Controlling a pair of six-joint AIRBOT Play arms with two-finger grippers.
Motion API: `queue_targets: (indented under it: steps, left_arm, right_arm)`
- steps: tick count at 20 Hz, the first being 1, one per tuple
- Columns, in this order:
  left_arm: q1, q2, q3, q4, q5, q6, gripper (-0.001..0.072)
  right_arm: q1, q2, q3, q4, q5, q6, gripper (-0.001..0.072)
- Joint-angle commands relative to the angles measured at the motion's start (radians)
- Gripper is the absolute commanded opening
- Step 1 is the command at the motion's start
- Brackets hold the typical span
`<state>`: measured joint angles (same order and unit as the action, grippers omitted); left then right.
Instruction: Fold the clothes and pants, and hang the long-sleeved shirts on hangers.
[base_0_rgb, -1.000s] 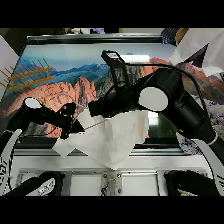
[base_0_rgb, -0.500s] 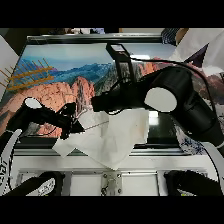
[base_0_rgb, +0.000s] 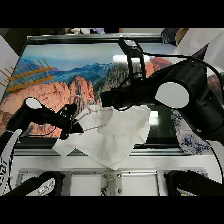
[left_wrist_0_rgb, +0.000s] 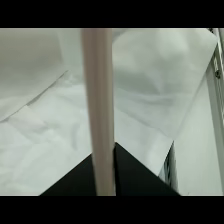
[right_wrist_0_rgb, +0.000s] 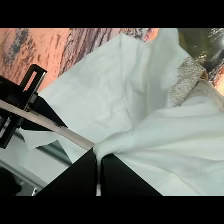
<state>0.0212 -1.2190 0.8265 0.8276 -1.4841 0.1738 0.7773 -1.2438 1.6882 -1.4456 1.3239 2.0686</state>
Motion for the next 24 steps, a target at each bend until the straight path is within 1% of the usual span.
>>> queue_targets:
  steps: [1, 4, 11, 18, 24]
  left_arm:
    - [-0.001, 0.000, 0.000, 0.029, 0.000, -0.008, 0.0017]
    - [-0.001, 0.000, 0.000, 0.029, -0.001, -0.015, 0.0017]
    - [-0.001, 0.000, 0.000, 0.029, -0.001, -0.017, 0.0017]
    - [-0.001, 0.000, 0.000, 0.037, -0.001, -0.017, 0.0017]
    - [-0.001, 0.000, 0.000, 0.037, -0.002, -0.017, 0.0018]
  right_arm:
    - [0.000, -0.023, 0.001, 0.074, -0.047, -0.027, 0.0022]
    - [0.010, -0.058, 0.001, 0.135, -0.076, -0.046, 0.0022]
    - [0.102, -0.133, 0.001, 0.142, -0.109, -0.057, 0.0022]
    - [0.110, -0.141, 0.002, 0.150, -0.209, -0.056, 0.0022]
    - [0.116, -0.170, 0.003, 0.153, -0.236, -0.057, 0.0022]
